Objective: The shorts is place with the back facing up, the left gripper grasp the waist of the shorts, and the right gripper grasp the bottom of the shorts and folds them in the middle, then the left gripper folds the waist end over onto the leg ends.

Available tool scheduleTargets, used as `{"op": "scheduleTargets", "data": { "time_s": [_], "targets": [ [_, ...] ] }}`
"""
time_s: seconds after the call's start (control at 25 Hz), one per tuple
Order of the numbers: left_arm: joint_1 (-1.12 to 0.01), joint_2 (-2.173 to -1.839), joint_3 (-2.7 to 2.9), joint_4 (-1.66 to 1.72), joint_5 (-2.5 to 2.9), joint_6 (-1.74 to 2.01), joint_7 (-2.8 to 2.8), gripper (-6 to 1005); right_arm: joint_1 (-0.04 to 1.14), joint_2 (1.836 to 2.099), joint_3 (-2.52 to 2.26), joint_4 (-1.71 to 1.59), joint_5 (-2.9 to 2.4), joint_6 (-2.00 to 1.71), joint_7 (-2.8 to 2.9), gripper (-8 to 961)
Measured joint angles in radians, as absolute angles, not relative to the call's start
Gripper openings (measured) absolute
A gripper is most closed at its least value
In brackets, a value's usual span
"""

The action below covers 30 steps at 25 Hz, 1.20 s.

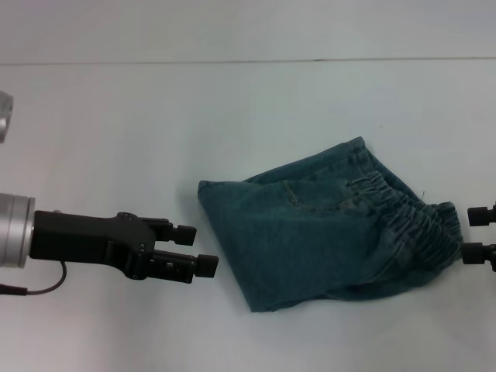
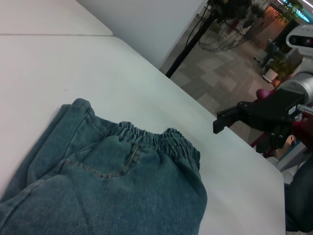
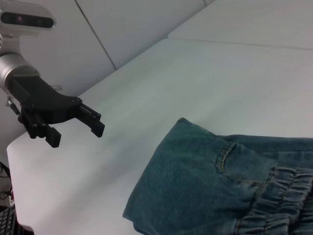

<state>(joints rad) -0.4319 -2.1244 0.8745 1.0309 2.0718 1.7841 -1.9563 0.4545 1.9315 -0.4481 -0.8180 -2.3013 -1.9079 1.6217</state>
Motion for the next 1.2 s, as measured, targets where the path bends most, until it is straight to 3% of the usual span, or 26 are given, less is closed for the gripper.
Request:
{"op": "scheduleTargets", "data": {
  "time_s": [1.0,1.2],
  "targets": [
    [-0.445,-2.119,0.876,1.023,2.093,1.784,-1.97,862,0.477,1.941,-0.465,-0.818,-2.326,-1.878,1.623,956],
    [-0.477,-2.122,0.884,0.984,2.098,1.784,-1.968,862,0.494,1.967,-0.465,-0.816,-2.32,-1.845,1.615,956]
  ]
}}
